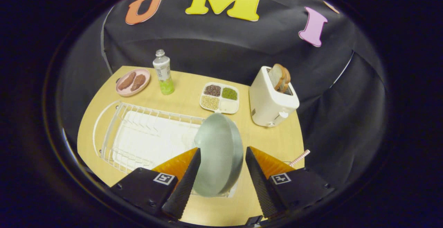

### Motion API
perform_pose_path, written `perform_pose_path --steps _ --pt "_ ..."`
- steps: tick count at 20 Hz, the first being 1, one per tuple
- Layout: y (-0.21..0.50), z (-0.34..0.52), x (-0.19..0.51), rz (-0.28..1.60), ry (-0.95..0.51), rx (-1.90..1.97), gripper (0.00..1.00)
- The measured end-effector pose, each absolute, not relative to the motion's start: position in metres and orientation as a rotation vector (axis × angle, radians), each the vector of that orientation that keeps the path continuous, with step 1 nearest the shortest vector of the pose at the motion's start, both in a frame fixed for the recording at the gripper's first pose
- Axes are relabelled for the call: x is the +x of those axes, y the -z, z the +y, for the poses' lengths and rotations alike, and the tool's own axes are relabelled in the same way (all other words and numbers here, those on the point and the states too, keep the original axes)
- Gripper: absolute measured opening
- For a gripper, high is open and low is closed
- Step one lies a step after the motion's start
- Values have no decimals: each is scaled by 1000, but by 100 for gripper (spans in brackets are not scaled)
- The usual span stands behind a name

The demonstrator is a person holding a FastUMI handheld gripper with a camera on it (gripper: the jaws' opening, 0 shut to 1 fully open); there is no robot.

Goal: Take the plate from the dish rack, then take the spoon from the basket and place it into the plate.

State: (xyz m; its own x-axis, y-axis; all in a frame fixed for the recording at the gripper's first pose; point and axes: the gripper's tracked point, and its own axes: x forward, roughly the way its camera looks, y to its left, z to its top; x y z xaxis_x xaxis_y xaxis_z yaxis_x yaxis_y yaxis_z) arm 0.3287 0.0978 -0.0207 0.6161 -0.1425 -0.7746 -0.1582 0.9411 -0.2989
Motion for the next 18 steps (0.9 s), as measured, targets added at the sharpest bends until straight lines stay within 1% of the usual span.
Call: perform_pose_path --steps 3,8,10,13,14,16,18 --pt "20 93 333 989 69 -414 85" --pt "23 106 325 1079 121 -415 47" --pt "27 114 325 1079 136 -429 38" --pt "25 109 321 1054 234 -492 31" --pt "21 106 321 1037 275 -517 26" --pt "19 108 322 1006 309 -522 21" --pt "5 109 321 948 353 -531 20"
